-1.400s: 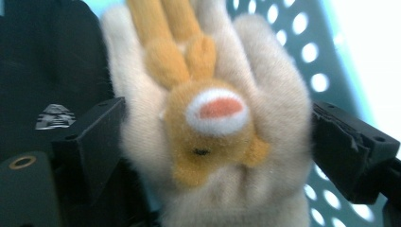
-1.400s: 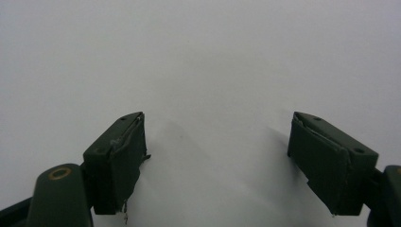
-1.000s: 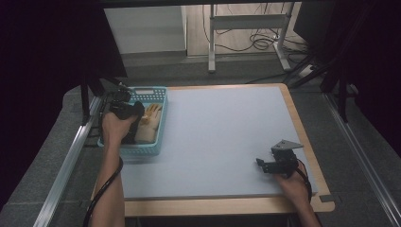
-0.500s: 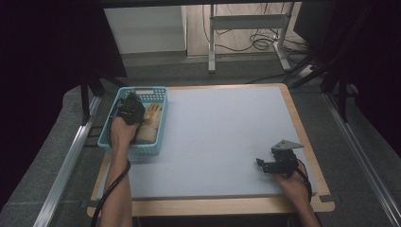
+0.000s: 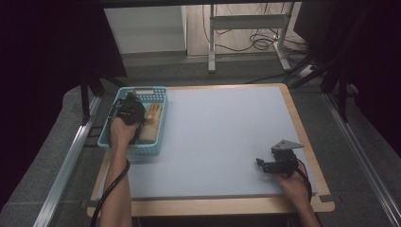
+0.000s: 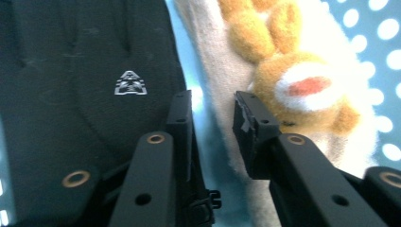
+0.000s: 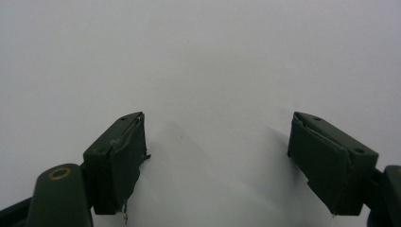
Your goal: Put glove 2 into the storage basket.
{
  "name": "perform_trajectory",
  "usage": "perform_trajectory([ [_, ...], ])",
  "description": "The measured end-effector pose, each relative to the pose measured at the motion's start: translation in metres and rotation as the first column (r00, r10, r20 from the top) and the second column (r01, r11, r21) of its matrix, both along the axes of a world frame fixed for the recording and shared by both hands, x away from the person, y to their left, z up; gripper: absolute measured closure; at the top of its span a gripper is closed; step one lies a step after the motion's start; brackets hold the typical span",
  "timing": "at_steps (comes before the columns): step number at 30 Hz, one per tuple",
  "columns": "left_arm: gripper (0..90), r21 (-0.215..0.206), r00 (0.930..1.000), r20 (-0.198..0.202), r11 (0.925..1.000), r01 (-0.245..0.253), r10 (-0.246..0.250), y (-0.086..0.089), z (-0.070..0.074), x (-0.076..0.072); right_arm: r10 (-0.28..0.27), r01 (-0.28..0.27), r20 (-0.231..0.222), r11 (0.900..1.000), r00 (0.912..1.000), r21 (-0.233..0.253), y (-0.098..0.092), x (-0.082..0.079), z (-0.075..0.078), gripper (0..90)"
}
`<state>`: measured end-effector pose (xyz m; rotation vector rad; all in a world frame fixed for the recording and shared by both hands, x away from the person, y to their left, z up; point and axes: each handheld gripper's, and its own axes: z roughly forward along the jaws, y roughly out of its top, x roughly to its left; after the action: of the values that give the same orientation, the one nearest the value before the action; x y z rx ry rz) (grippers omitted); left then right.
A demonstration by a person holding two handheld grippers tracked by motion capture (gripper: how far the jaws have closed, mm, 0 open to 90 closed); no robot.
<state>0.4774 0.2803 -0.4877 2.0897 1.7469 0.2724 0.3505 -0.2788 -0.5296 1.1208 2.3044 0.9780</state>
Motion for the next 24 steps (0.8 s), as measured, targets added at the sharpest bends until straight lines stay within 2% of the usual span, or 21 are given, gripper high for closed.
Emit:
perform_trajectory([
  [10,52.3,-0.038,0.9971,0.07,0.9989,-0.026,0.029,0.017,0.01,-0.011,0.0,0.0,0.0,1.0,1.0,0.0,0.0,0.0,0.0,19.7],
  [17,44.9,-0.068,0.9941,0.103,0.9973,-0.028,0.035,0.028,0.014,-0.021,0.0,0.0,0.0,1.0,1.0,0.0,0.0,0.0,0.0,19.8],
  [18,43.9,-0.082,0.9929,0.111,0.996,-0.034,0.043,0.029,0.015,-0.023,0.0,0.0,0.001,1.0,1.0,-0.001,0.0,0.0,0.0,19.8],
  [24,38.5,-0.101,0.988,0.145,0.9942,-0.037,0.051,0.038,0.019,-0.032,0.0,0.0,0.001,1.0,1.0,-0.001,0.0,0.0,0.0,19.8],
])
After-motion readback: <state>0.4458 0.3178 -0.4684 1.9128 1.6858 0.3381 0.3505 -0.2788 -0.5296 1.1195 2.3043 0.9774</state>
